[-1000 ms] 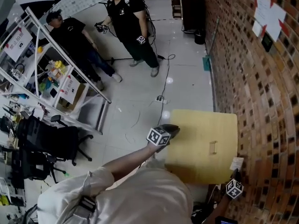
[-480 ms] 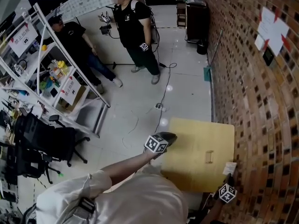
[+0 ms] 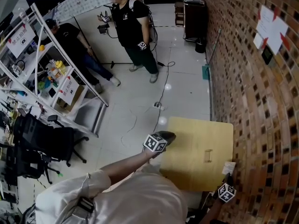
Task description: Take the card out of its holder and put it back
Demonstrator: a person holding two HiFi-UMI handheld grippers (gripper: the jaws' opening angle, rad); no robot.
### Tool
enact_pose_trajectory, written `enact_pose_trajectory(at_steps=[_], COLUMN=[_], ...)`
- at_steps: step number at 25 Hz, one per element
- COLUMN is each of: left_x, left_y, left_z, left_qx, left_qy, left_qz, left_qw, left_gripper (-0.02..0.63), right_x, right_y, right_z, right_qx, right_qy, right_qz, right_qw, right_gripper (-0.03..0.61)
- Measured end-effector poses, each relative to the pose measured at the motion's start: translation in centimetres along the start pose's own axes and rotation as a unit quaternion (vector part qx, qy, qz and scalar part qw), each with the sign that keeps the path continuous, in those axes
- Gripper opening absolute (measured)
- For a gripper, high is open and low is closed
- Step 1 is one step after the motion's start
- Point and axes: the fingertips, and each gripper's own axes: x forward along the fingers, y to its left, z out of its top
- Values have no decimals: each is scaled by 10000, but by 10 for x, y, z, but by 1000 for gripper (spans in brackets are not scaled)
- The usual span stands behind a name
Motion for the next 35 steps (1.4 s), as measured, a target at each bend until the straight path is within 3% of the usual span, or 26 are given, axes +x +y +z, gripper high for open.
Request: enact_pose_trajectory(at_steps=[3, 5, 16, 35], left_x=[0, 0, -1, 8], left_y=[-2, -4, -10, -34], left_z=[1, 0, 4, -6], left_qx=[67, 198, 128, 149], left_qy=[40, 94, -43, 104], left_qz=[12, 12, -70, -358], left_qw=[10000, 9998, 9999, 9992], left_gripper=[58, 20, 46, 48], right_x=[1, 1, 2, 7], right_y=[2, 2, 8, 19], right_z=[2, 2, 1, 17], right_qx=[-1, -21, -29, -163], right_qy=[-5, -11, -8, -83], right_qz=[13, 10, 53, 180], right_qw=[10000, 10000, 10000, 9997], right_gripper=[15, 15, 15, 15])
